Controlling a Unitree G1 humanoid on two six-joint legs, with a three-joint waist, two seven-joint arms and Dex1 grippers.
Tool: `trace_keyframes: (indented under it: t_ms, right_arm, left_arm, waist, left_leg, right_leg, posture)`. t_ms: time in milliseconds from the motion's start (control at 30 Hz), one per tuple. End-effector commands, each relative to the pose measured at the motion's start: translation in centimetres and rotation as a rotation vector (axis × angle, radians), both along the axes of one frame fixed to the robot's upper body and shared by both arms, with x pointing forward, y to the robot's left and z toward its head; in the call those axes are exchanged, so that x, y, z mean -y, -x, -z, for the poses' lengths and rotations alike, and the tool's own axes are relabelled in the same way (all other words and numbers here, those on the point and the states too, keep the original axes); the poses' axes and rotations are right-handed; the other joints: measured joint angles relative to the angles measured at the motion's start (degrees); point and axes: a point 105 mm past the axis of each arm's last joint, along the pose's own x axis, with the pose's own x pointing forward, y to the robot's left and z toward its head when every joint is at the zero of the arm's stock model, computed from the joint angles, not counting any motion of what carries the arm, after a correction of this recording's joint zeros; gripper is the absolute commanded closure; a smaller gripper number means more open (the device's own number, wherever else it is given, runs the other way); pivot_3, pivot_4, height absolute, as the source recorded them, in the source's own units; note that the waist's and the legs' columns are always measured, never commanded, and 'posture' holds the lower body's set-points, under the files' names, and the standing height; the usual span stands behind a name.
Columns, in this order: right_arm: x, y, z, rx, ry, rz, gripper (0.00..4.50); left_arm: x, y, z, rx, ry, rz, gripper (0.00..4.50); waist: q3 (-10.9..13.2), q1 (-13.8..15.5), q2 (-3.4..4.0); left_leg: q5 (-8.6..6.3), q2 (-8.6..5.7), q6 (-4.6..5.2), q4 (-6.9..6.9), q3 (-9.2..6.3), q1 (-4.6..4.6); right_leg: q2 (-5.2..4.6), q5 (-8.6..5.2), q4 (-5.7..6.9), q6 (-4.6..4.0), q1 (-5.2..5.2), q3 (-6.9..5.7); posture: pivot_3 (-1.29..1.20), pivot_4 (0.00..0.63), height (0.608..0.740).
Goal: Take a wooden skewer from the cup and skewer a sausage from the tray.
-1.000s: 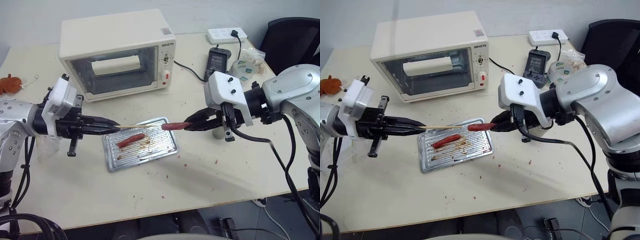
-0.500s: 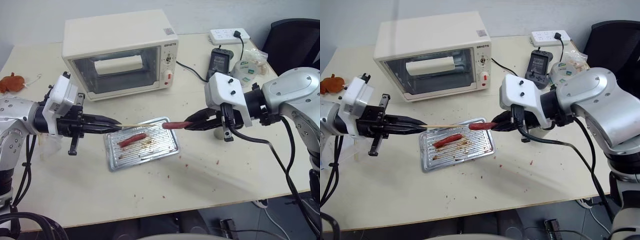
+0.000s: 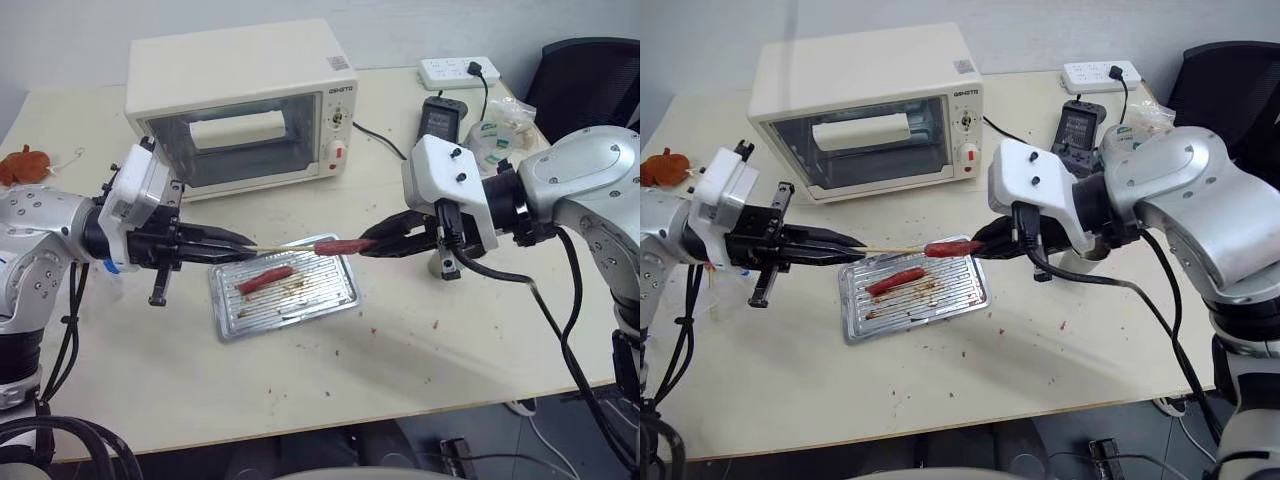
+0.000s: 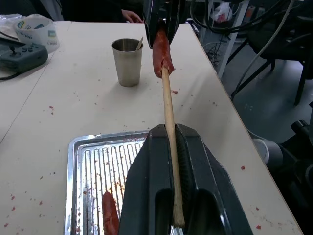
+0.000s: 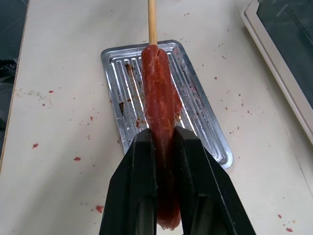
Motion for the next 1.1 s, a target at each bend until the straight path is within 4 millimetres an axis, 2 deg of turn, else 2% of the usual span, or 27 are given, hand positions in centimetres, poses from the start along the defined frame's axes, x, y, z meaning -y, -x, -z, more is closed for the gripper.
trace_keyframes:
  t_ms: [33, 233, 367, 567, 600, 733, 833, 933, 1033, 1100]
  right_arm:
    - [-0.7, 0.7, -0.7, 0.045, -0.004, -0.051, 4.27]
    - [-1.3, 0.9, -0.6, 0.049, -0.002, -0.092, 4.27]
    - [-1.3, 0.5, -0.8, 0.053, -0.006, -0.067, 4.27]
    - [0.6, -0.1, -2.0, 0.052, -0.028, 0.026, 2.35]
    - [0.9, -0.4, -2.6, 0.053, -0.061, 0.062, 2.05]
    - [2.1, -1.3, -5.3, 0.044, -0.202, 0.152, 2.05]
    - [2.5, -1.3, -6.2, -0.006, -0.285, 0.184, 2.05]
    - [2.8, -0.9, -6.4, -0.051, -0.328, 0.182, 1.44]
    - [3.0, -0.7, -6.7, -0.09, -0.39, 0.168, 0.48]
    - [3.1, -0.7, -7.1, -0.113, -0.439, 0.159, 0.48]
  left_arm:
    - [1.1, -0.2, 0.1, 0.015, -0.003, 0.046, 4.5]
    - [3.0, -0.9, 0.4, 0.031, 0.005, 0.102, 4.5]
    - [2.8, -1.3, 0.1, 0.046, 0.018, 0.072, 4.5]
    - [0.5, -1.1, 0.2, 0.058, 0.039, -0.072, 4.5]
    - [0.0, -0.9, 0.2, 0.06, 0.045, -0.108, 4.5]
    - [-2.5, 0.2, 0.0, 0.079, 0.065, -0.277, 4.5]
    - [-4.3, 1.0, -0.8, 0.113, 0.101, -0.43, 4.5]
    - [-7.2, 2.6, -1.4, 0.155, 0.15, -0.665, 4.5]
    - [-10.4, 4.0, -0.9, 0.175, 0.187, -0.914, 4.5]
    - [-12.9, 5.0, -0.1, 0.177, 0.215, -1.103, 4.5]
  waist:
    - [0.0, 0.05, 0.0]
    - [0.0, 0.02, 0.0]
    - [0.0, -0.07, 0.0]
    - [0.0, -0.01, 0.0]
    - [0.0, 0.04, 0.0]
    - [0.0, -0.07, 0.0]
    - [0.0, 0.0, 0.0]
    - [0.0, 0.01, 0.0]
    - [0.0, -0.12, 0.0]
    - [0.0, -0.05, 0.0]
  left_leg:
    - [0.0, 0.0, 0.0, 0.01, 0.0, -0.01]
    - [0.0, -0.01, 0.0, 0.12, -0.01, -0.02]
    - [0.0, -0.01, 0.0, 0.14, 0.0, -0.01]
    - [-0.01, -0.01, 0.01, 0.17, -0.03, -0.01]
    - [-0.01, -0.01, 0.01, 0.18, -0.03, -0.01]
    - [-0.01, -0.01, 0.02, 0.21, -0.01, -0.01]
    - [-0.02, 0.0, 0.04, 0.17, -0.04, 0.0]
    - [-0.03, 0.01, 0.05, 0.18, -0.04, -0.01]
    - [-0.07, 0.01, 0.11, 0.08, 0.02, 0.04]
    - [-0.06, 0.01, 0.11, 0.07, -0.01, 0.04]
  right_leg:
    - [0.0, 0.0, 0.01, 0.0, 0.0, 0.0]
    - [0.0, 0.0, 0.1, 0.0, 0.0, 0.0]
    - [0.0, 0.0, 0.15, 0.0, -0.01, 0.01]
    - [0.0, 0.0, 0.2, 0.0, -0.02, 0.03]
    - [-0.01, 0.0, 0.2, 0.0, -0.02, 0.02]
    - [-0.04, 0.0, 0.21, 0.0, -0.02, 0.03]
    - [-0.04, -0.01, 0.19, -0.01, -0.02, 0.01]
    - [-0.04, -0.01, 0.17, -0.01, -0.01, 0.01]
    - [-0.07, -0.01, 0.1, -0.01, -0.01, 0.05]
    - [-0.06, -0.01, 0.07, -0.01, -0.01, 0.02]
  posture:
    - [0.0, 0.15, 0.74]
    - [0.0, 0.15, 0.74]
    - [0.0, 0.15, 0.74]
    - [0.0, 0.15, 0.74]
    - [0.0, 0.15, 0.74]
    - [0.0, 0.15, 0.74]
    - [0.0, 0.15, 0.74]
    - [0.0, 0.15, 0.74]
    - [0.0, 0.15, 0.74]
    - [0.0, 0.15, 0.74]
